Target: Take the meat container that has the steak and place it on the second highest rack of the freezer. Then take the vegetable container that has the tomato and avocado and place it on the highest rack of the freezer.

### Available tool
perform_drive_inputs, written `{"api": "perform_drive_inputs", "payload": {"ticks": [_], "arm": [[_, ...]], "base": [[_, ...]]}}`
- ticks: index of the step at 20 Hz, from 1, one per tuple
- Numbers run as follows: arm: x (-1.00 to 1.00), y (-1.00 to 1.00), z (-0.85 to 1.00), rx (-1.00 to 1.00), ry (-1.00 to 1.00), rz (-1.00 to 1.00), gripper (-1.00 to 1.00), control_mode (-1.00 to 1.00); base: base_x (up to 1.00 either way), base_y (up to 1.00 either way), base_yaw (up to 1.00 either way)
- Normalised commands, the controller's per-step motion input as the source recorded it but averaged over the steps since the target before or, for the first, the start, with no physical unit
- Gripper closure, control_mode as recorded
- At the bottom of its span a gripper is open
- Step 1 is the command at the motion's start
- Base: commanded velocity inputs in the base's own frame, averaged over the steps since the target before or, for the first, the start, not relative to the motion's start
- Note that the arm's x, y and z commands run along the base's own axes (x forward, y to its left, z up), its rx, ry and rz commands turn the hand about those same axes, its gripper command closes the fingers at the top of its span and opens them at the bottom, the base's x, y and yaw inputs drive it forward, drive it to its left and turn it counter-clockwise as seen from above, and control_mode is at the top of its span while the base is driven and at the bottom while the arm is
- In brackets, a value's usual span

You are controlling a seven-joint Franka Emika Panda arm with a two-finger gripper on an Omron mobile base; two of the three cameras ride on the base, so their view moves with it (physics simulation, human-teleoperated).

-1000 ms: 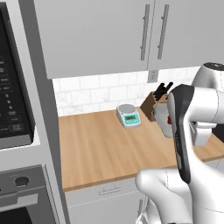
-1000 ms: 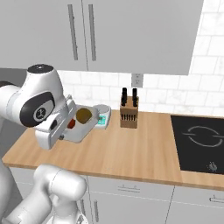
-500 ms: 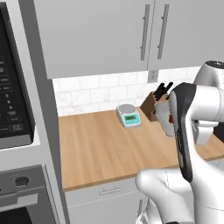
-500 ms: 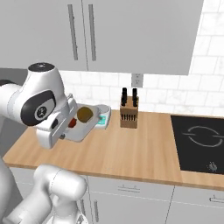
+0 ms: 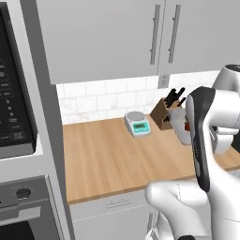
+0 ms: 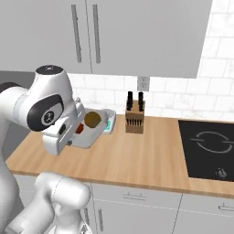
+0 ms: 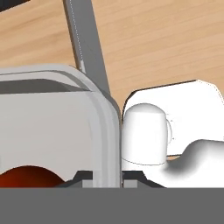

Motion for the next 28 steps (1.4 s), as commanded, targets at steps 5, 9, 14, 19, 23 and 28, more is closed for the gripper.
{"api": "perform_drive_inputs", "payload": {"ticks": [5, 9, 14, 19, 23, 28], "arm": [[0.00, 0.00, 0.00, 0.00, 0.00, 0.00, 1.00, 1.00], [0.00, 0.00, 0.00, 0.00, 0.00, 0.00, 1.00, 1.00], [0.00, 0.00, 0.00, 0.00, 0.00, 0.00, 1.00, 1.00], [0.00, 0.00, 0.00, 0.00, 0.00, 0.00, 1.00, 1.00], [0.00, 0.00, 0.00, 0.00, 0.00, 0.00, 1.00, 1.00], [0.00, 0.00, 0.00, 0.00, 0.00, 0.00, 1.00, 1.00]], "base": [[-0.92, -0.29, 0.12], [-0.69, 0.00, 0.51], [-0.25, 0.15, 0.53], [-0.07, 0.40, 0.51], [-0.21, 0.27, 0.46], [-0.25, 0.24, 0.52]]}}
